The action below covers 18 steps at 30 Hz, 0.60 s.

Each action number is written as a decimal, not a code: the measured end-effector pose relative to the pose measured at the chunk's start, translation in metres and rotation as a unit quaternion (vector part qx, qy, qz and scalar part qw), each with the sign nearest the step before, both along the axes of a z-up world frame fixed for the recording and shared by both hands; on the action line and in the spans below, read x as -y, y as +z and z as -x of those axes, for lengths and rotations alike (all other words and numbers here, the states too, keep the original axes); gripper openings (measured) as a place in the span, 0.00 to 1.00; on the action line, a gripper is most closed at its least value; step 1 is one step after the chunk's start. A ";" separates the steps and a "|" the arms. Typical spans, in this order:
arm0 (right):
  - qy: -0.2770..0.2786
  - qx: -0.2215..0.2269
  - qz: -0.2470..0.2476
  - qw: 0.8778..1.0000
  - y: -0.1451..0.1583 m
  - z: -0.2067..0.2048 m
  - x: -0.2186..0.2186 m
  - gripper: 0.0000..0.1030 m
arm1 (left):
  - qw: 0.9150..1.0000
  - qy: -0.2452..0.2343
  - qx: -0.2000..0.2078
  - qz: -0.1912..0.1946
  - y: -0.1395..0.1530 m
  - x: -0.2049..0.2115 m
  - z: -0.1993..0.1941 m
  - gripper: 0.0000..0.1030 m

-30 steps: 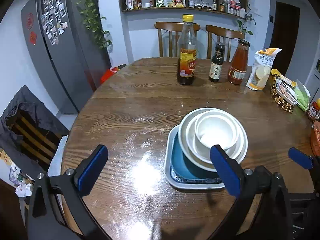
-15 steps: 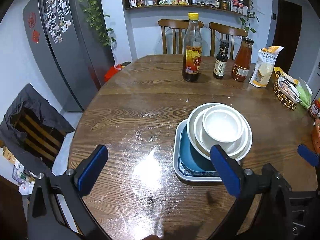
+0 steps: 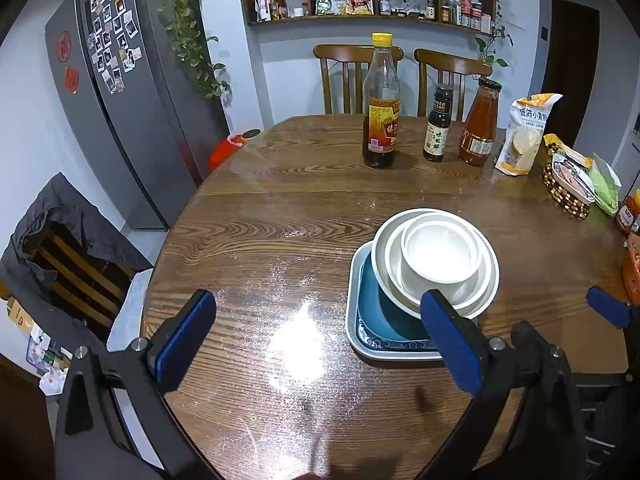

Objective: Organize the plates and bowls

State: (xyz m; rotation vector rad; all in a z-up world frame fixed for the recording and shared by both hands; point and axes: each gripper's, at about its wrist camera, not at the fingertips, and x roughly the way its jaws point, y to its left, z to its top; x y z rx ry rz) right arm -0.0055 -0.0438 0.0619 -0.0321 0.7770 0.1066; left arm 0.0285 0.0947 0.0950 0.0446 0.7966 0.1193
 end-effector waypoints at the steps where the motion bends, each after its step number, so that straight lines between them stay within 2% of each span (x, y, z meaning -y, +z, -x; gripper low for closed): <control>1: 0.000 0.000 0.000 1.000 0.000 -0.001 0.000 0.99 | 1.000 -0.001 0.000 0.001 0.000 0.000 0.000 0.99; 18: -0.005 -0.012 -0.008 1.000 -0.004 -0.002 0.000 0.99 | 1.000 -0.024 -0.013 0.002 -0.009 0.005 -0.001 0.99</control>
